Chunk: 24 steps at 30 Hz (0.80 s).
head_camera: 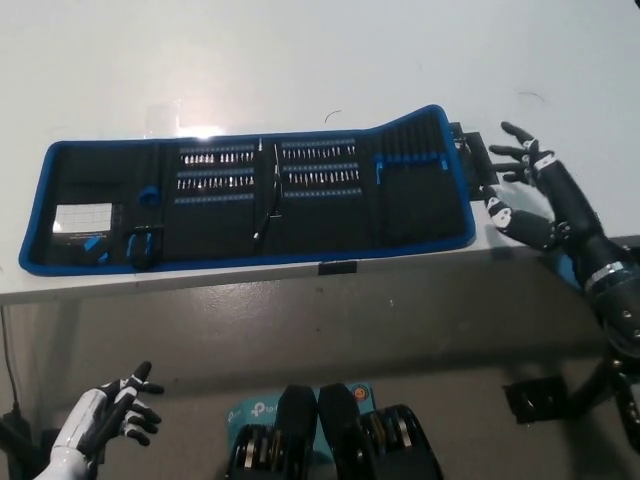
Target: The robot uses its right hand to lift an edge of the toolkit kept in middle of the desk and make one fold in it
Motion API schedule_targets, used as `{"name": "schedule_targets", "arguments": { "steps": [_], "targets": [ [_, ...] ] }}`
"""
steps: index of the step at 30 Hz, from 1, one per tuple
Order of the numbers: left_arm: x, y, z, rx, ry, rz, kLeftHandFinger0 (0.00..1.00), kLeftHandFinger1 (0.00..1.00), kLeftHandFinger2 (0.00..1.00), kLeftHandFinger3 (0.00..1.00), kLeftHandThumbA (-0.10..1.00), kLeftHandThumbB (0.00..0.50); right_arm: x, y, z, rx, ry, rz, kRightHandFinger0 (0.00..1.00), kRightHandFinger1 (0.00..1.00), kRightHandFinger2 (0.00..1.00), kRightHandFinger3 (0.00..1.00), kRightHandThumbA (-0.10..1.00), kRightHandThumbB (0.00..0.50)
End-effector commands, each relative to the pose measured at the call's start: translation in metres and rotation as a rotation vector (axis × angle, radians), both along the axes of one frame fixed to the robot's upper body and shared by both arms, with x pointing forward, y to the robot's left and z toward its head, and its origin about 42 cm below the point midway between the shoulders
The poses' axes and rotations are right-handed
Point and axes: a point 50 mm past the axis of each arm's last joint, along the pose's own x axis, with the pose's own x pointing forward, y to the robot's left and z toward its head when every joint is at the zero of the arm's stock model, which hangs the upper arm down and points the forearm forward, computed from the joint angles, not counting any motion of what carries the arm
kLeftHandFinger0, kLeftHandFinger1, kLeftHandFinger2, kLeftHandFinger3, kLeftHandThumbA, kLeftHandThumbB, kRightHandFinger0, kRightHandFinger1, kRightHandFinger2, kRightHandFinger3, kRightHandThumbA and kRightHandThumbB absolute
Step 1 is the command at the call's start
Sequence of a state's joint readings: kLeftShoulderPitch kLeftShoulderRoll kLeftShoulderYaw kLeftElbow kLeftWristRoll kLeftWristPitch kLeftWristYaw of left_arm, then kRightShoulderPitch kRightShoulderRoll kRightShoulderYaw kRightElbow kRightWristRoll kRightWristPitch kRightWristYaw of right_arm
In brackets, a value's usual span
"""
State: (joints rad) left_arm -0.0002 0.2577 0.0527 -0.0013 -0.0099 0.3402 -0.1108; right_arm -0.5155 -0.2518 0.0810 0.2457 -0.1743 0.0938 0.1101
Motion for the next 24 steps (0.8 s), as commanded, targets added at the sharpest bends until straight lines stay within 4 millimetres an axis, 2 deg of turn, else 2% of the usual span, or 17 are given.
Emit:
{"name": "schedule_targets", "arguments": {
  "steps": [1, 2, 4, 5, 8, 9, 14, 15, 17, 19, 21, 23, 24],
  "targets": [
    [0.000, 0.002, 0.008, -0.006, -0.042, -0.002, 0.38, 0.37, 0.34, 0.50, 0.81, 0.122, 0.018, 0.011, 0.011, 0.018, -0.023, -0.052, 0.84, 0.88, 0.95, 1.00, 0.46, 0.243],
    [0.000, 0.003, 0.008, -0.004, -0.040, -0.001, 0.38, 0.37, 0.34, 0.49, 0.81, 0.124, 0.019, 0.012, 0.010, 0.019, -0.014, -0.052, 0.83, 0.88, 0.96, 1.00, 0.47, 0.242],
    [0.001, 0.003, 0.008, -0.005, -0.043, 0.002, 0.38, 0.37, 0.33, 0.49, 0.82, 0.127, 0.021, 0.015, 0.008, 0.025, -0.010, -0.048, 0.71, 0.82, 0.95, 1.00, 0.47, 0.245],
    [0.000, 0.003, 0.009, 0.001, -0.042, 0.002, 0.38, 0.37, 0.35, 0.50, 0.82, 0.098, 0.023, 0.019, 0.004, 0.021, 0.000, -0.056, 0.73, 0.83, 0.94, 1.00, 0.47, 0.240],
    [0.000, 0.005, 0.009, -0.006, -0.041, 0.011, 0.38, 0.37, 0.35, 0.50, 0.81, 0.112, 0.027, 0.023, 0.003, 0.041, 0.013, -0.063, 0.77, 0.85, 0.95, 1.00, 0.46, 0.243],
    [0.000, 0.004, 0.010, 0.001, -0.036, 0.012, 0.39, 0.39, 0.36, 0.51, 0.82, 0.119, 0.028, 0.026, 0.001, 0.052, 0.021, -0.073, 0.83, 0.89, 0.96, 1.00, 0.47, 0.241],
    [0.004, 0.003, 0.012, 0.002, -0.042, 0.023, 0.39, 0.38, 0.33, 0.48, 0.85, 0.131, 0.036, 0.035, 0.001, 0.079, 0.042, -0.105, 0.85, 0.91, 0.97, 1.00, 0.47, 0.259],
    [0.004, 0.002, 0.011, -0.005, -0.041, 0.026, 0.39, 0.38, 0.33, 0.48, 0.85, 0.125, 0.036, 0.036, 0.000, 0.087, 0.059, -0.111, 0.88, 0.94, 0.99, 1.00, 0.48, 0.271],
    [0.003, 0.002, 0.010, -0.009, -0.037, 0.027, 0.40, 0.38, 0.33, 0.49, 0.91, 0.146, 0.037, 0.037, -0.006, 0.074, 0.084, -0.123, 0.88, 0.95, 1.00, 1.00, 0.45, 0.263],
    [0.001, 0.005, 0.010, 0.002, -0.038, 0.021, 0.40, 0.38, 0.34, 0.51, 0.96, 0.162, 0.036, 0.035, -0.013, 0.064, 0.091, -0.132, 0.93, 1.00, 1.00, 1.00, 0.43, 0.248],
    [0.002, 0.004, 0.011, 0.003, -0.040, 0.013, 0.39, 0.38, 0.35, 0.51, 0.99, 0.156, 0.034, 0.034, -0.016, 0.078, 0.105, -0.149, 0.98, 1.00, 1.00, 1.00, 0.41, 0.239],
    [0.003, 0.007, 0.014, 0.017, -0.046, 0.008, 0.38, 0.37, 0.34, 0.52, 1.00, 0.150, 0.034, 0.037, -0.019, 0.087, 0.104, -0.156, 0.96, 1.00, 1.00, 1.00, 0.39, 0.233],
    [0.004, 0.007, 0.014, 0.024, -0.044, 0.001, 0.38, 0.37, 0.34, 0.52, 1.00, 0.153, 0.032, 0.042, -0.024, 0.112, 0.102, -0.166, 0.90, 0.99, 1.00, 1.00, 0.37, 0.247]
  ]
}}
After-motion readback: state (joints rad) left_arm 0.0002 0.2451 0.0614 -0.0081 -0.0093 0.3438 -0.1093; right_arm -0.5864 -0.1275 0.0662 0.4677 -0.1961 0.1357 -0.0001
